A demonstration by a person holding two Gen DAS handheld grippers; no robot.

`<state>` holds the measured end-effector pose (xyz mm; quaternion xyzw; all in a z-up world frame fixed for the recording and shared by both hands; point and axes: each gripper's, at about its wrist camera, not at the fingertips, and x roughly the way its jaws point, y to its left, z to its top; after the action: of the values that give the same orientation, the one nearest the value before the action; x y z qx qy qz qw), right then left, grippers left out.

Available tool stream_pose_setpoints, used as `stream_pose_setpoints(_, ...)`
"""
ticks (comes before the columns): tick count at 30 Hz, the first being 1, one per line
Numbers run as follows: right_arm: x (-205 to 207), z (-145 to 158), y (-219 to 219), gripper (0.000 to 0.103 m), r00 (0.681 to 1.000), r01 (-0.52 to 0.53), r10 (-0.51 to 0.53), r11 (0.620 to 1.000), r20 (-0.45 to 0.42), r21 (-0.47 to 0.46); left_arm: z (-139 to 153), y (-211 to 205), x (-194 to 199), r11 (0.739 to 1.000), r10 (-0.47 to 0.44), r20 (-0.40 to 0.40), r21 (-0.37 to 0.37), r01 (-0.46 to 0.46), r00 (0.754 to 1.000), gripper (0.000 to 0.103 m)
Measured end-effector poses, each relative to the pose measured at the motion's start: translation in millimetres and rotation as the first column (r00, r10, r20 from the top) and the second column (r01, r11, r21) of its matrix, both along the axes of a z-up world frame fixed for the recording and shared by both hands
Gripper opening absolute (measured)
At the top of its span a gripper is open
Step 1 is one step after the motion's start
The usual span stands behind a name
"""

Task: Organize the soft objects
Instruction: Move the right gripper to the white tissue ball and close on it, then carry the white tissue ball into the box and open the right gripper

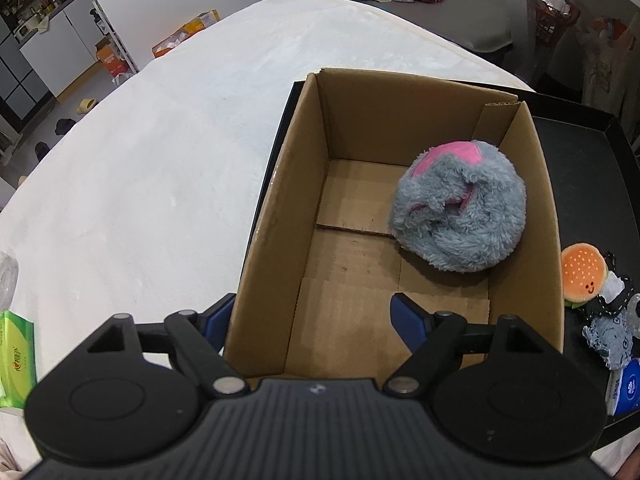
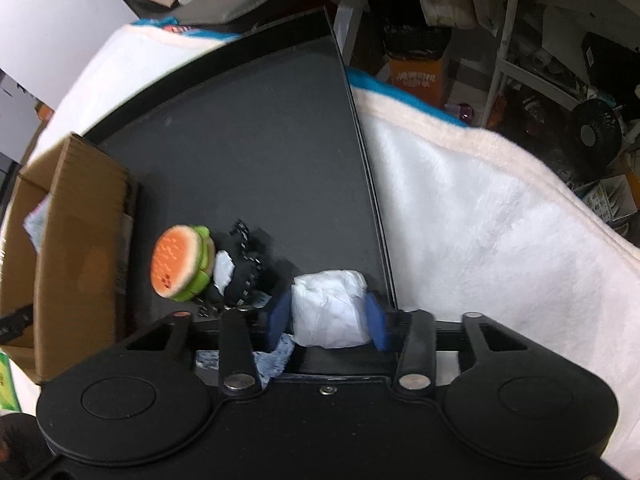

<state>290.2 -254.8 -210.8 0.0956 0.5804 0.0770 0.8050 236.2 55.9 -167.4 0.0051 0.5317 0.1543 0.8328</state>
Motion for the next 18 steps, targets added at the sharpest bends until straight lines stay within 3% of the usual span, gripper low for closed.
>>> stream_pose_setpoints(18, -14.2, 28.5, 12.1, 0.038, 0.995, -0.027, 0.034, 0.997, 0.099, -0.068, 2.1, 11.9, -8.0, 0.998, 0.019, 0.039, -0.054, -0.017, 0.999, 0.081)
